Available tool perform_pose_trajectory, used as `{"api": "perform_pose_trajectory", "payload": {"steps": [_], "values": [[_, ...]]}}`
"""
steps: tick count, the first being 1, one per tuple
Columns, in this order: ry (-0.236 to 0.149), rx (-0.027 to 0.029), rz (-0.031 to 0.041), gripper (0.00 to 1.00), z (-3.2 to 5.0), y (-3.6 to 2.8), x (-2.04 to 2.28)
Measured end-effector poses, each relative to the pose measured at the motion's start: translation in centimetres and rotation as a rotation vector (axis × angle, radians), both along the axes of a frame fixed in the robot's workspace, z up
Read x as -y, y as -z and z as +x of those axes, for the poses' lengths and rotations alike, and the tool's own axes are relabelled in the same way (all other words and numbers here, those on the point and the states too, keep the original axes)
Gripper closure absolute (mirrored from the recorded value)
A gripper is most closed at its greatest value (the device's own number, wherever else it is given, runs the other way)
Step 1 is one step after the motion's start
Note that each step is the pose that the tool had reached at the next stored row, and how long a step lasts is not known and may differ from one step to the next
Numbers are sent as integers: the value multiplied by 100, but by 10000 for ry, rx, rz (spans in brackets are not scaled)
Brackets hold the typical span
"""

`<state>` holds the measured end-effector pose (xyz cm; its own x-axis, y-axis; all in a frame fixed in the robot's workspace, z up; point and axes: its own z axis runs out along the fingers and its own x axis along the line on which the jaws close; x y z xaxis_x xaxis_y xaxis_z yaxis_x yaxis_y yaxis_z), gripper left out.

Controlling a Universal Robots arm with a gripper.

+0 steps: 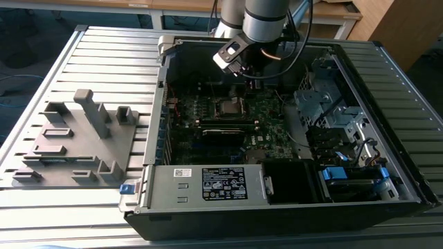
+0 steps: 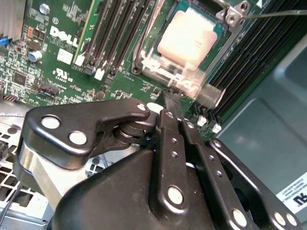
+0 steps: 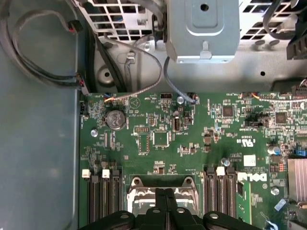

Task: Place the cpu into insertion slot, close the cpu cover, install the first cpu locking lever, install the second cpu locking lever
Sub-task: 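Close the cpu cover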

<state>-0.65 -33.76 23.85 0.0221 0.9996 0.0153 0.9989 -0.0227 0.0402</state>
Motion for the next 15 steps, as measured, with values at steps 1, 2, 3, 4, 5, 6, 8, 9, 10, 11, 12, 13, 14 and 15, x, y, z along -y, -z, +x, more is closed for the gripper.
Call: {"api": "perform_pose_trajectory", "payload": {"steps": [1, 2, 3, 4, 5, 6, 8, 9, 10, 11, 12, 13, 14, 15], "values": [[1, 0, 0, 89, -12, 1, 0], [1, 0, 0, 89, -24, 2, 0], [0, 0, 0, 89, -35, 3, 0], [0, 0, 0, 89, -46, 3, 0], [0, 0, 0, 89, -54, 4, 0], [0, 0, 0, 89, -59, 4, 0], [-1, 0, 0, 89, -61, 5, 0], [-2, 0, 0, 89, -62, 5, 0], [-1, 0, 0, 89, -62, 5, 0], [0, 0, 0, 89, -62, 5, 0], [0, 0, 0, 89, -62, 5, 0], [0, 0, 0, 89, -63, 5, 0], [0, 0, 0, 89, -63, 5, 0], [0, 0, 0, 89, -63, 5, 0]]}}
